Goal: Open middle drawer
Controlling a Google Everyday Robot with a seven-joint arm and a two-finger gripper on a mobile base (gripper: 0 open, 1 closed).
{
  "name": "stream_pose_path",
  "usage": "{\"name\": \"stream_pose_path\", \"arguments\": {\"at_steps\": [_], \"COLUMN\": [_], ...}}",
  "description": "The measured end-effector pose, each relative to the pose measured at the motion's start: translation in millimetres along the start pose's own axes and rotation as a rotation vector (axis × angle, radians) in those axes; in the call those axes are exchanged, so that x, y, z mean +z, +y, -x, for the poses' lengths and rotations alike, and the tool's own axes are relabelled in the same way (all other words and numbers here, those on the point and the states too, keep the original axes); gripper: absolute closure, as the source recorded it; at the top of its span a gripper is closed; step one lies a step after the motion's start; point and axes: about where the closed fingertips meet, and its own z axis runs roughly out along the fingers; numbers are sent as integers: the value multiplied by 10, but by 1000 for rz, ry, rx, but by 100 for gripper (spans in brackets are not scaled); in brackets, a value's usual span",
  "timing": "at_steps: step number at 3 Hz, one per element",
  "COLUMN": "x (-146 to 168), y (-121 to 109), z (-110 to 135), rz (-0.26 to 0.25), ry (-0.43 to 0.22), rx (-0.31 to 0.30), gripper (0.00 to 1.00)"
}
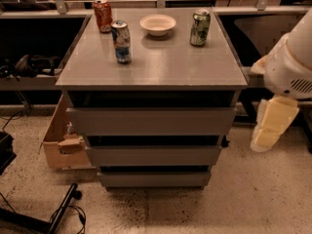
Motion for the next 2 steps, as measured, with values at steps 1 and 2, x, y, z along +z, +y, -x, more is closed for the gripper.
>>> {"name": "stream_pose_path", "arguments": {"at_steps": [1, 2], "x": [689, 1488], "y": [119, 197], "z": [42, 57], "rz": [4, -10], "ry": [45, 98], "rx": [7, 5], "gripper": [0, 0]}}
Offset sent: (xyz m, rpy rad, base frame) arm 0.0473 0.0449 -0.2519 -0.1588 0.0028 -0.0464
